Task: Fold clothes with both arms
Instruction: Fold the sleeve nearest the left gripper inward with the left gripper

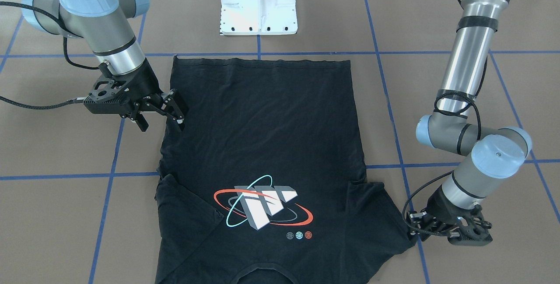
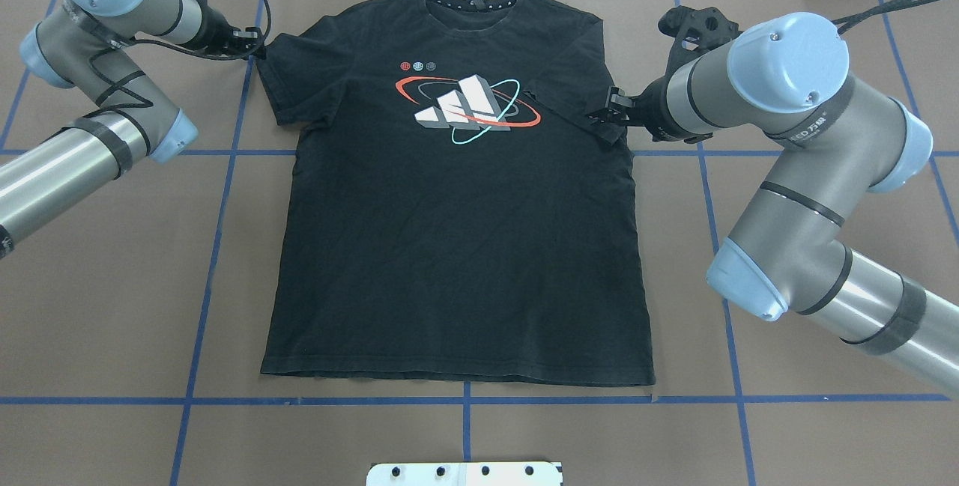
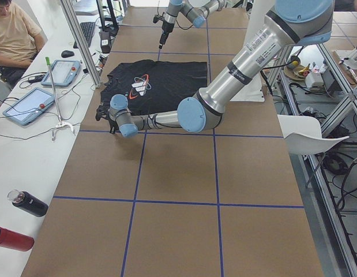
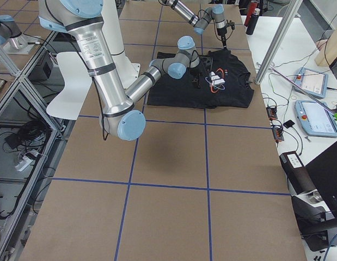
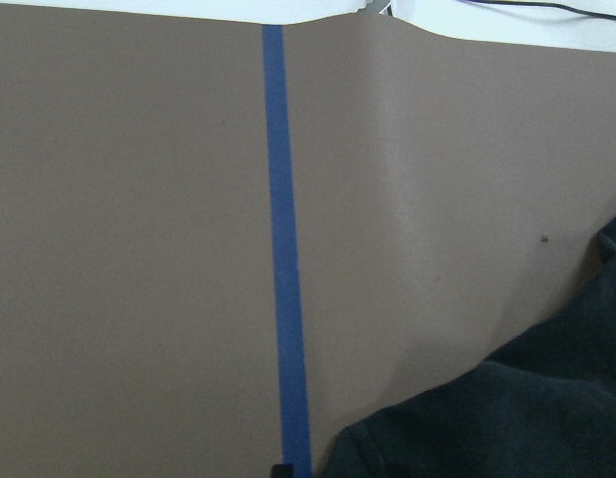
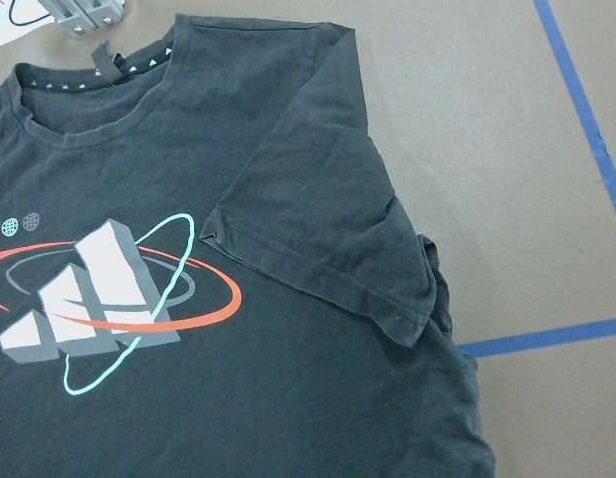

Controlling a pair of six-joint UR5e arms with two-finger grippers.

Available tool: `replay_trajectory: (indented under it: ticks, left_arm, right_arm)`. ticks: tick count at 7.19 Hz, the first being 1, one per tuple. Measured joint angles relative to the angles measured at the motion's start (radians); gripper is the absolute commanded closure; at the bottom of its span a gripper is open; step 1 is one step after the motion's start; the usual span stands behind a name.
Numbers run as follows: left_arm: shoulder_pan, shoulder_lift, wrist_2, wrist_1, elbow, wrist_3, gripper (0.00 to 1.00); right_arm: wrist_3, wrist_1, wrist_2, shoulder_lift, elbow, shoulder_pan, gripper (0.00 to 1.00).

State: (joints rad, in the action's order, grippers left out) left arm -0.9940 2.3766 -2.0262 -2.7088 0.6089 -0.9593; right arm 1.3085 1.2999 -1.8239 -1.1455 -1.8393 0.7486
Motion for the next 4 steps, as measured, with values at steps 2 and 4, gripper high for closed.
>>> replay_trajectory:
  ticks: [2,4]
  left_arm:
    - [0.002,0.005,0.002,-0.003,-0.006,0.0,0.73]
    - [0.003,0.006,0.005,-0.005,-0.011,0.0,1.0]
  right_arm:
    - [0.0,0.0,0.0,0.001,0.0,0.0,0.0]
    - [0.0,-0.001,0.0,0.001,0.0,0.0,0.0]
